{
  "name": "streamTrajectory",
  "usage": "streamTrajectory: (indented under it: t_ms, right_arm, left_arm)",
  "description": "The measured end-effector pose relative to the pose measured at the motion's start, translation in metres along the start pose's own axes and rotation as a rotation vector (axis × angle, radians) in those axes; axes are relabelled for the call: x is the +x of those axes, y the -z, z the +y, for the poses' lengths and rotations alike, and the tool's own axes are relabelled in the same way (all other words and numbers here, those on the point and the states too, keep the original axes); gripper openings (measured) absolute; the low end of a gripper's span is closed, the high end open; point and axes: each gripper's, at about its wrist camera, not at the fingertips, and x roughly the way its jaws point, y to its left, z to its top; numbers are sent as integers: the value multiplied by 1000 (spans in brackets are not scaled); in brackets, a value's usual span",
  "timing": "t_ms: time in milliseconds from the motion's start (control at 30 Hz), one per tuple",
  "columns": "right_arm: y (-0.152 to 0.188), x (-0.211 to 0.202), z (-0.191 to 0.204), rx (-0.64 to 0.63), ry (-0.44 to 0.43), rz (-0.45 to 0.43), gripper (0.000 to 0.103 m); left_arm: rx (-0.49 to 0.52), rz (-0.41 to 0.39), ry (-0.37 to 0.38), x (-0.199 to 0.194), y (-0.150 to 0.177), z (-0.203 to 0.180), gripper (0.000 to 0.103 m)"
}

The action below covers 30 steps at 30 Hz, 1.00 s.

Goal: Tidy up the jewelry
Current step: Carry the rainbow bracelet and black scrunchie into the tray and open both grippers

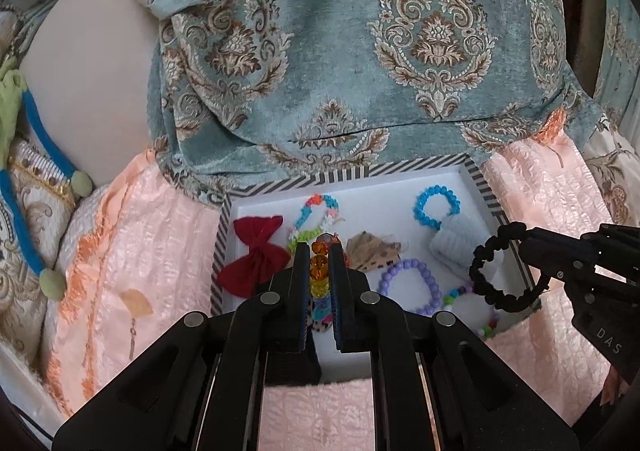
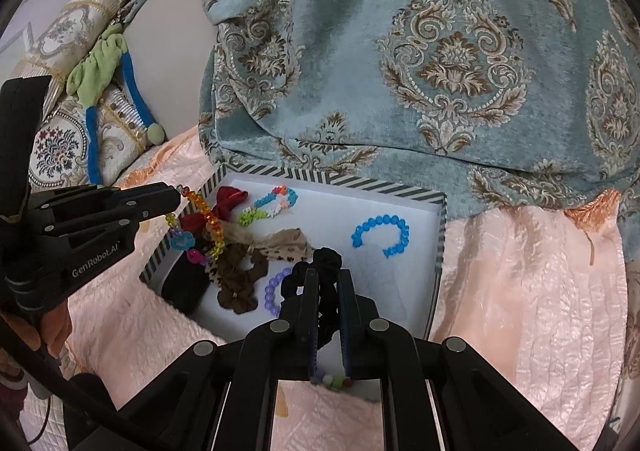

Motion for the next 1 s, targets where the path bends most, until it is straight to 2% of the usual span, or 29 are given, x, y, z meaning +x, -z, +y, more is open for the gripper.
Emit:
streamTrajectory:
  t_ms: [333,667,800,1000]
  right_arm:
    - [-21,27,-11,16,7,3,8]
    - [-39,73,-23,68,-6,26,8]
    - [-44,98,-27,104,-31,40,8]
    - [-41,141,-28,112,-14,86,8]
  left_arm:
    - [-31,10,37,34,-28,-9,8]
    - [-99,42,92,83,-49,-12,8]
    - [-136,74,101,104,-44,-5,8]
    - [-175,127,59,132,-27,14,8]
